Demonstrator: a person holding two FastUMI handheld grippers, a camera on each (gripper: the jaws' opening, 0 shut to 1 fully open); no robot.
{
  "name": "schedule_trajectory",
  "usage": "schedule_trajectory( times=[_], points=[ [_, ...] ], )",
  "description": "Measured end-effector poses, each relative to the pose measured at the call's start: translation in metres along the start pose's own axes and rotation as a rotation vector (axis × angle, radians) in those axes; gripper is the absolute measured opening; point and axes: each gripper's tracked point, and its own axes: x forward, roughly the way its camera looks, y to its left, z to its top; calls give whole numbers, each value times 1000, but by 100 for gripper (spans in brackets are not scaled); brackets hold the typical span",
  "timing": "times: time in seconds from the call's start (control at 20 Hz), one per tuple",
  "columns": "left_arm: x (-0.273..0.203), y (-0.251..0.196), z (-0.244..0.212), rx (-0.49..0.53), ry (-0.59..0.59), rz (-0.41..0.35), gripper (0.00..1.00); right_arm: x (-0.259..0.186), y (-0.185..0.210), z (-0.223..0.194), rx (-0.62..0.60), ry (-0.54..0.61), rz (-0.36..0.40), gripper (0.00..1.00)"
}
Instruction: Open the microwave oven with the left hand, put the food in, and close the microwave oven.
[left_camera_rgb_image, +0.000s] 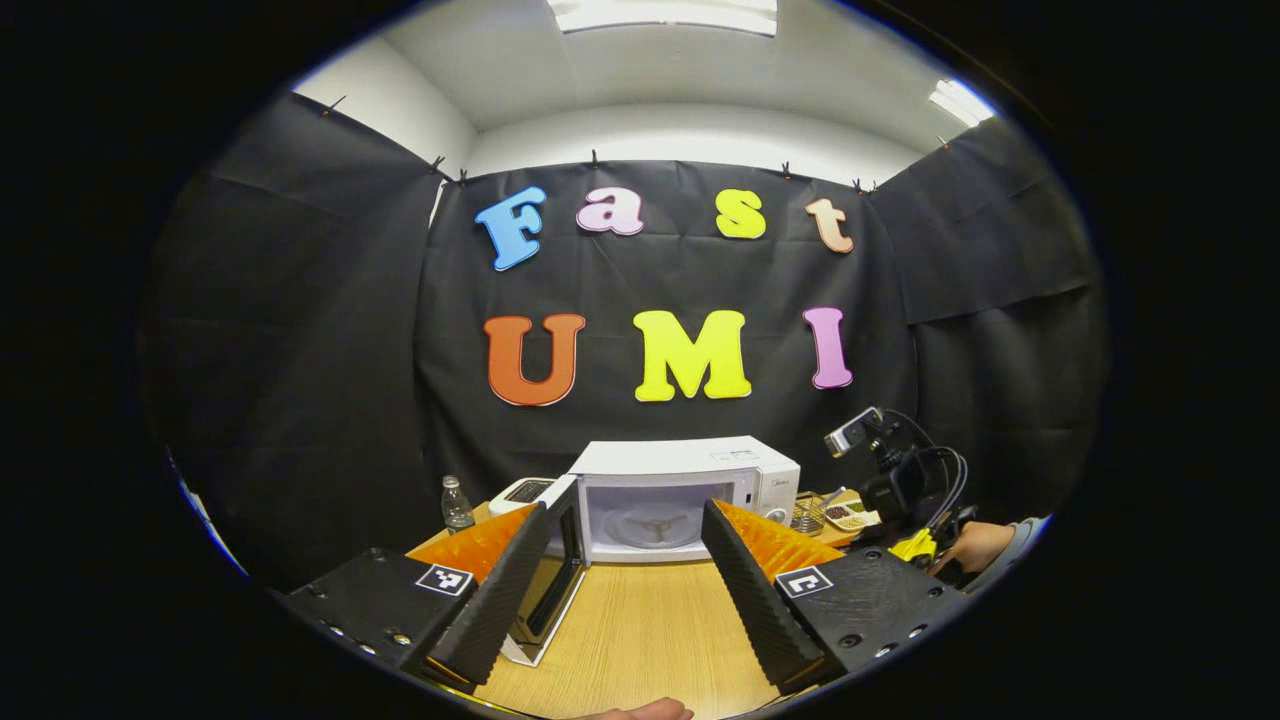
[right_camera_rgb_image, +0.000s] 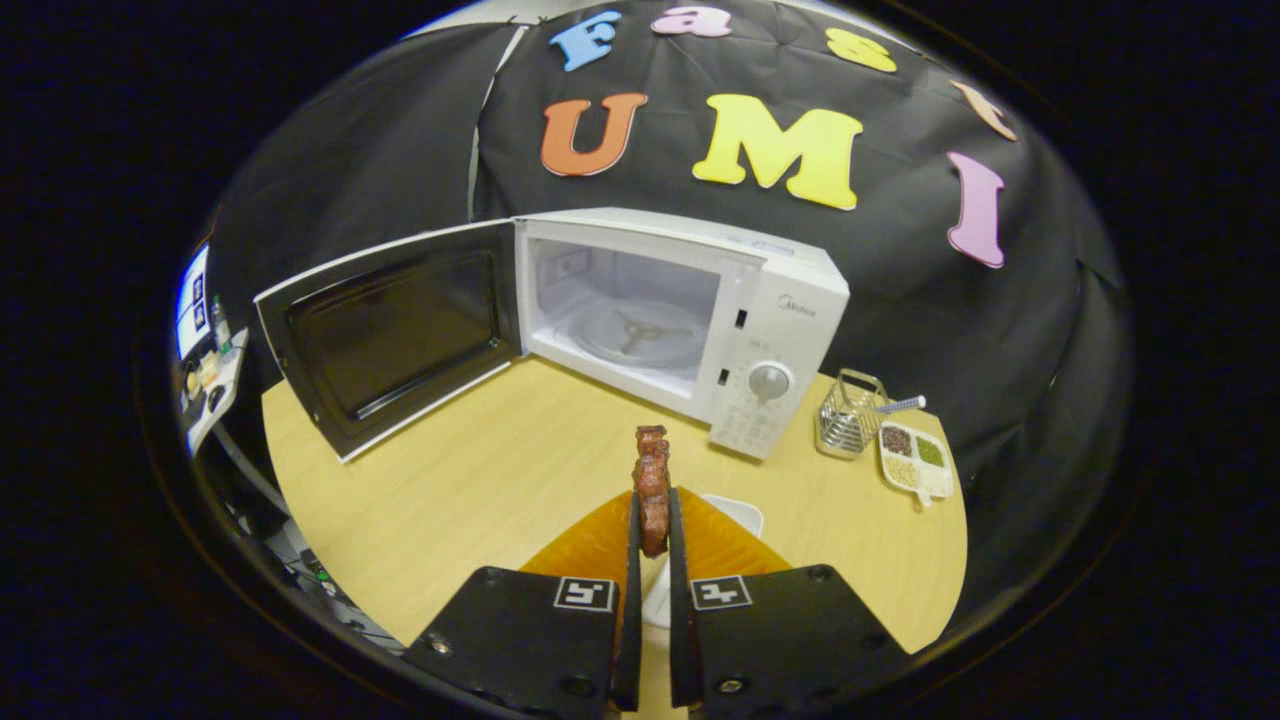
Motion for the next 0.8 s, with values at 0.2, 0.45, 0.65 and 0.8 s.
schedule_trajectory(
  times=[0.2,0.45,0.65,0.8],
  points=[
    [-6,6,-12,-19,22,-15,94,39,27,32,92,-67,-17,7],
    [-13,20,-25,4,33,-2,88,93,54,61,242,-142,-83,7],
    [-13,27,-33,-21,46,-18,100,137,72,90,370,-264,-142,7],
    [-17,40,-33,-36,44,-7,94,177,76,102,499,-326,-180,15]
  ],
)
